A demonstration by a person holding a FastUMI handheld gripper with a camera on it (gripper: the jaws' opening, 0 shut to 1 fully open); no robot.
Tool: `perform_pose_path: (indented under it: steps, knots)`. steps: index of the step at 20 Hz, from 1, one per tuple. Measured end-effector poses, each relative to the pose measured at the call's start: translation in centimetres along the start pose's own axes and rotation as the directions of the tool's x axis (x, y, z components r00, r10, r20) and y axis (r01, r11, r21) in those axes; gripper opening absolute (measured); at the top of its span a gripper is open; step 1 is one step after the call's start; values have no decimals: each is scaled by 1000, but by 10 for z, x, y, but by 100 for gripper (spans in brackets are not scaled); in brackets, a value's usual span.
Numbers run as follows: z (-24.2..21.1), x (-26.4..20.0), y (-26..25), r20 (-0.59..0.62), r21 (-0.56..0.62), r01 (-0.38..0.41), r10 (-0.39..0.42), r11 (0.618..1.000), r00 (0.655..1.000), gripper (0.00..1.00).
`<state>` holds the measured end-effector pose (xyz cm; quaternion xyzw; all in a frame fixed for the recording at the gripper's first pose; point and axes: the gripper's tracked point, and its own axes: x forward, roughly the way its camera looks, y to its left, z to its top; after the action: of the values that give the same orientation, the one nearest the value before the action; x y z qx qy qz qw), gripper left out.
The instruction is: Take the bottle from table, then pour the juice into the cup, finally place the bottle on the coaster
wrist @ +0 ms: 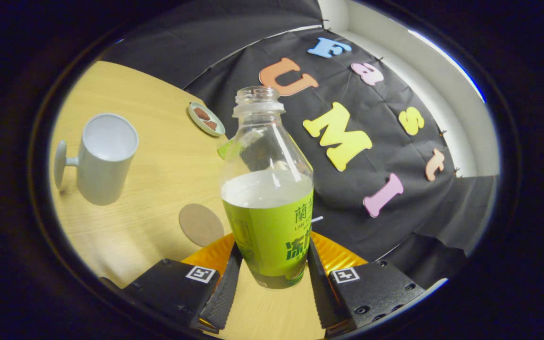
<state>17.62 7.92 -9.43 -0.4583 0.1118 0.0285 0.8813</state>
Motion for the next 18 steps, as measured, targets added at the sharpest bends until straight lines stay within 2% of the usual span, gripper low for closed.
perform_pose_path:
  steps: [7, 11, 18]
  knots:
    - [14, 0, 10, 34, -153, 33, -28, 988, 999, 75]
    - [27, -2, 2, 77, -254, 103, -86, 962, 993, 75]
    - [37, -3, 4, 113, -373, 148, -113, 916, 987, 75]
